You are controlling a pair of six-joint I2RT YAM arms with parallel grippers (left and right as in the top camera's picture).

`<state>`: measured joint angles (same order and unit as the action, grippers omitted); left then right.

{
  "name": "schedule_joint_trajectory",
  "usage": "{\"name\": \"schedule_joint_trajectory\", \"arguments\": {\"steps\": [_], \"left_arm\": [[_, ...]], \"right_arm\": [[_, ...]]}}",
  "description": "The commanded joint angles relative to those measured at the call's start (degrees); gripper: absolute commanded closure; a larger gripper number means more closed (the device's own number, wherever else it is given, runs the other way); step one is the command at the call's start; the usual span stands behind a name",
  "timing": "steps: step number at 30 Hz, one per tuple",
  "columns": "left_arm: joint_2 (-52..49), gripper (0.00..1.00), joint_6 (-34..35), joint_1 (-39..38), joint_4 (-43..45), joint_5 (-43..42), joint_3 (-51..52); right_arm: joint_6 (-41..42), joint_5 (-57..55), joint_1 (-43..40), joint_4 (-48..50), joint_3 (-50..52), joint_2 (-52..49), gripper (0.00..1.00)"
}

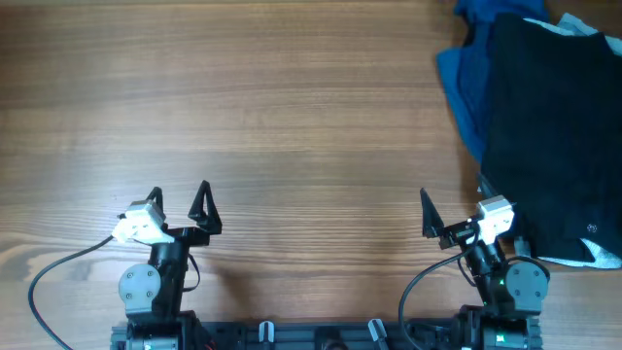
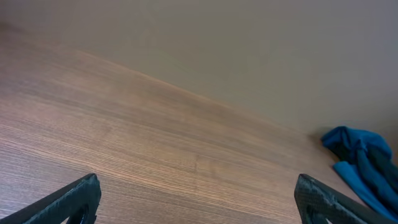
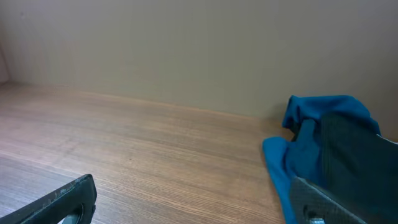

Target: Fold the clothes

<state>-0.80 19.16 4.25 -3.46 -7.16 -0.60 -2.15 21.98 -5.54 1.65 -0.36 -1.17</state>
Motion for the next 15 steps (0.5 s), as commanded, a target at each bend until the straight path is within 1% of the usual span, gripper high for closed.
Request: {"name": "schedule_joint_trajectory", "arguments": {"steps": [1, 4, 11, 15], "left_arm": [[0.4, 0.00, -0.8, 0.4, -0.2, -0.5, 0.3], [0.4, 0.00, -0.8, 0.4, -0.2, -0.5, 0.3], [0.4, 0.00, -0.8, 0.4, -0.2, -0.2, 0.3], [0.4, 0.00, -0.7, 0.4, 0.0, -0.3, 0.3]], "right_arm": [[0.7, -0.6, 0.1, 0.2, 0.1, 0.4, 0.00], [0.4, -0.9, 0.1, 1.6, 0.1, 0.4, 0.00], [0.9, -0.9, 0.1, 1.7, 0.1, 0.4, 0.00], [1.1, 2.8, 0.1, 1.4, 0.0, 0.4, 0.00]]}}
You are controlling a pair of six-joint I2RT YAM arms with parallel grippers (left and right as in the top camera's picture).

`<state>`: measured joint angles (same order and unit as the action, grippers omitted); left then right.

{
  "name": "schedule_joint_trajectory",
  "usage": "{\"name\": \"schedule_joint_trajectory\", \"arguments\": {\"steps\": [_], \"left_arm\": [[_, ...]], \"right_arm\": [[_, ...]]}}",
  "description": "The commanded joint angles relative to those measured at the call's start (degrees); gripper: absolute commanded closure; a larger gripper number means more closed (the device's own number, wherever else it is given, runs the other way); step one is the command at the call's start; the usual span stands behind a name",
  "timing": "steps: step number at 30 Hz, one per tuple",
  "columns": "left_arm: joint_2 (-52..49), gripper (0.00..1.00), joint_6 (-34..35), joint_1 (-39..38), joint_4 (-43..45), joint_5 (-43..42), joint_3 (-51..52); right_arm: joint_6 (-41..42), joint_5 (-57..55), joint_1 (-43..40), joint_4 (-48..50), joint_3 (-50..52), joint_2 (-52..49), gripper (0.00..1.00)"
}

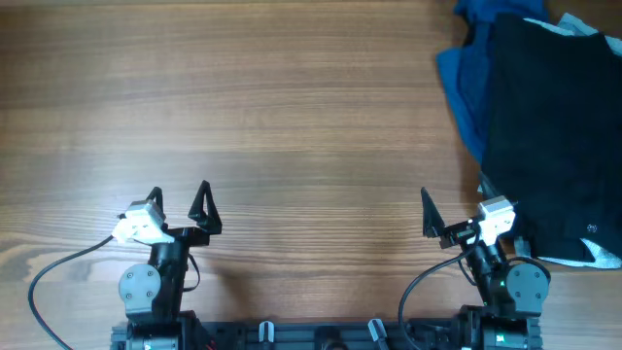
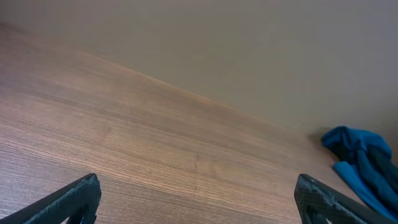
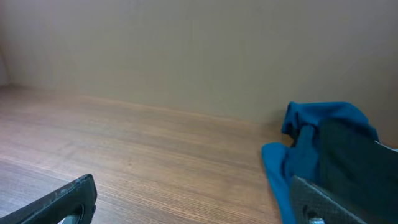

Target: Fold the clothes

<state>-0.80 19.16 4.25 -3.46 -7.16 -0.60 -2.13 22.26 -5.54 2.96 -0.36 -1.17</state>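
Note:
A pile of clothes lies at the table's right side: a black garment (image 1: 549,126) on top of a blue one (image 1: 460,83), with a light grey piece (image 1: 595,255) peeking out at its near edge. The blue garment (image 3: 311,152) and the black one (image 3: 351,155) also show in the right wrist view; the blue garment (image 2: 357,158) appears far right in the left wrist view. My left gripper (image 1: 179,199) stands open near the front edge, far from the clothes. My right gripper (image 1: 455,204) is open too, its right finger beside the pile's near left edge.
The wooden table (image 1: 272,107) stretches bare to the left of the pile. Both arm bases (image 1: 146,287) sit at the front edge with cables looping beside them. A plain beige wall (image 3: 186,50) stands behind the table.
The right wrist view has shifted very slightly, the clothes sitting a touch lower in it. Nothing else has changed; both grippers are open as before.

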Motion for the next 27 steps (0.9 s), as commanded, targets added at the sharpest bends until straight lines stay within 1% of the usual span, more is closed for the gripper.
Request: {"name": "schedule_joint_trajectory", "arguments": {"steps": [1, 6, 8, 10, 13, 15, 17, 21, 22, 24, 26, 27], "left_arm": [[0.4, 0.00, -0.7, 0.4, 0.0, -0.3, 0.3], [0.4, 0.00, -0.3, 0.4, 1.3, -6.9, 0.3], [0.4, 0.00, -0.3, 0.4, 3.3, -9.4, 0.3], [0.2, 0.00, -0.3, 0.4, 5.0, -9.6, 0.3], [-2.0, 0.01, 0.6, 0.4, 6.4, -9.4, -1.8], [-6.2, 0.00, 2.3, 0.4, 6.2, -8.9, -5.4], [-14.5, 0.00, 2.3, 0.4, 6.2, -8.3, -11.6], [-31.7, 0.01, 2.3, 0.4, 5.4, -8.5, -25.1], [-37.2, 0.01, 2.3, 0.4, 4.3, -9.0, -29.8], [-47.5, 0.01, 2.2, 0.3, 0.7, -11.2, -39.2], [-58.5, 0.00, 2.3, 0.2, -5.9, -14.3, -50.1], [-63.4, 0.01, 2.2, -0.4, -9.9, -15.2, -55.2]], "right_arm": [[1.4, 3.3, 0.1, 0.0, 0.0, 0.4, 0.00], [6.7, 1.1, 0.1, 1.2, -0.2, 0.4, 0.00], [7.0, -0.7, 0.1, 1.2, -1.2, 0.2, 0.00], [6.8, -1.9, 0.1, 0.8, -3.0, -0.6, 0.00], [6.6, -7.5, 0.1, 1.3, -7.6, -4.8, 0.00], [4.9, -10.8, 0.1, 2.5, -12.3, -10.8, 0.00], [3.4, -12.2, 0.1, 4.7, -18.7, -21.2, 0.00], [3.5, -12.2, 0.1, 4.0, -32.0, -40.3, 0.00], [3.8, -12.0, 0.1, 2.0, -36.9, -45.5, 0.00], [3.8, -11.8, 0.1, -3.3, -45.2, -52.9, 0.00], [3.6, -11.8, 0.0, -13.2, -56.9, -61.7, 0.00], [3.6, -11.8, -0.2, -17.3, -60.8, -64.4, 0.00]]}}
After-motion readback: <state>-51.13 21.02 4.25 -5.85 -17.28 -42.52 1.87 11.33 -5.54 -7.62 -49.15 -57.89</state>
